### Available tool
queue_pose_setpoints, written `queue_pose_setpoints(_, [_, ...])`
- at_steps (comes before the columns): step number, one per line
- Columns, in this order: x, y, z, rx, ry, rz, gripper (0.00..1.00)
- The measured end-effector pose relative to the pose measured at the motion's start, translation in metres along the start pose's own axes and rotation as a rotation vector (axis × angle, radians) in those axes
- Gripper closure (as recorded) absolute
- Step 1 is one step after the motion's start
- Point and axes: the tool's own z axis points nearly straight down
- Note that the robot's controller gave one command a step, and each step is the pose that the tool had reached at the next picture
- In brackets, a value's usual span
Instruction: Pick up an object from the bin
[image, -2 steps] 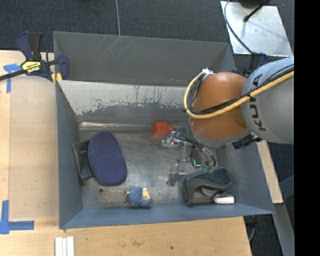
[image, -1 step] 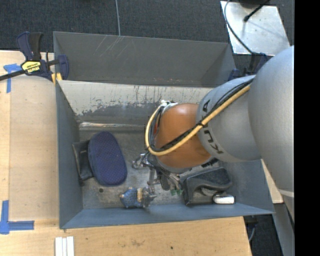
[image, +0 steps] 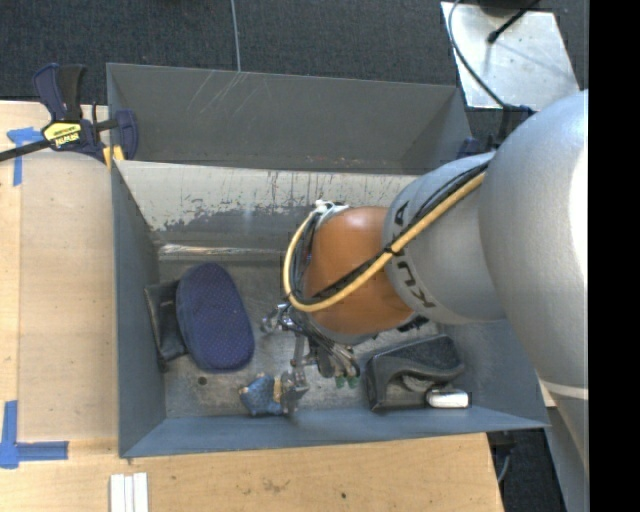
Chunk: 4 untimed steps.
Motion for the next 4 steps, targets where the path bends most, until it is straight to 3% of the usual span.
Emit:
queue_pose_setpoints(1, [-0.008, 0.081, 0.000, 0.001, -0.006, -0.139, 0.00])
queue_pose_setpoints(2, [0.005, 0.027, -0.046, -0.008, 0.005, -0.162, 0.00])
queue_pose_setpoints(3, [-0.003, 0.069, 0.007, -0.008, 0.003, -0.250, 0.00])
queue_pose_setpoints(4, [0.000, 0.067, 0.006, -0.011, 0.002, -0.084, 0.00])
